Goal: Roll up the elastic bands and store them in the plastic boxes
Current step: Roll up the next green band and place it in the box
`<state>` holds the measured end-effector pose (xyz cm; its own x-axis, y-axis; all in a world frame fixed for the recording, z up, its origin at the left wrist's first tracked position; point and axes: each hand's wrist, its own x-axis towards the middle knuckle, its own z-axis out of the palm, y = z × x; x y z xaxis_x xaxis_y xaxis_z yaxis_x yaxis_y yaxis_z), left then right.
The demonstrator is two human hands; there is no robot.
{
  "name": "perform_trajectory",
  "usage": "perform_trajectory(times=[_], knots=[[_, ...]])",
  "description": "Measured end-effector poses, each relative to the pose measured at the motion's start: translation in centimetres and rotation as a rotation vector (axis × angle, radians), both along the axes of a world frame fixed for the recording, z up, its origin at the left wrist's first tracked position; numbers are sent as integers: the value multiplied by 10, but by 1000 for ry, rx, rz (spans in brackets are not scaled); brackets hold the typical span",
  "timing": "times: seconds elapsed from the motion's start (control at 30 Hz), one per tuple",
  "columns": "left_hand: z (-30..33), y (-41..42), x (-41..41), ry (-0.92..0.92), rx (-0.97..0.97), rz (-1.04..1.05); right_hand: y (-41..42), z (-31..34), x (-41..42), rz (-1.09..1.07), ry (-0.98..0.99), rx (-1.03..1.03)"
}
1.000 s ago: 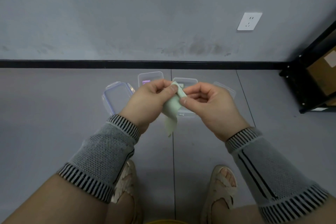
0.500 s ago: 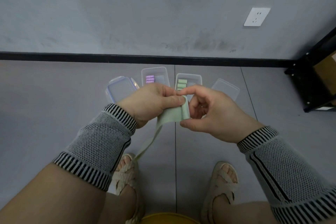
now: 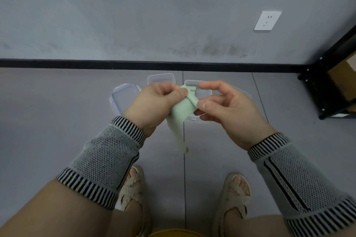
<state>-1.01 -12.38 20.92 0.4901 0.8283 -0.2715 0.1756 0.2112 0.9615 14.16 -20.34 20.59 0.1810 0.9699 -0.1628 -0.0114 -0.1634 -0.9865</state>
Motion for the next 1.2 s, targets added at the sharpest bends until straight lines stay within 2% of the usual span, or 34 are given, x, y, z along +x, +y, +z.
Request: perform_trajectory(times=[0.1, 0.27, 0.43, 0.83, 1.0, 1.2], knots=[[-1, -2, 5, -31, 40, 58, 2, -2, -10, -131, 7, 42], [-2, -7, 11, -80, 60, 86, 5, -3, -16, -224, -18, 76], [-4, -5, 10, -73, 79, 85, 5, -4, -12, -249, -22, 72], [4, -6, 8, -56, 8, 11, 6, -3, -5, -246, -220, 130], [5, -7, 9, -66, 16, 31, 8, -3, -6, -248, -195, 141], [5, -3, 5, -100, -27, 30, 8, -5, -6, -217, -71, 118]])
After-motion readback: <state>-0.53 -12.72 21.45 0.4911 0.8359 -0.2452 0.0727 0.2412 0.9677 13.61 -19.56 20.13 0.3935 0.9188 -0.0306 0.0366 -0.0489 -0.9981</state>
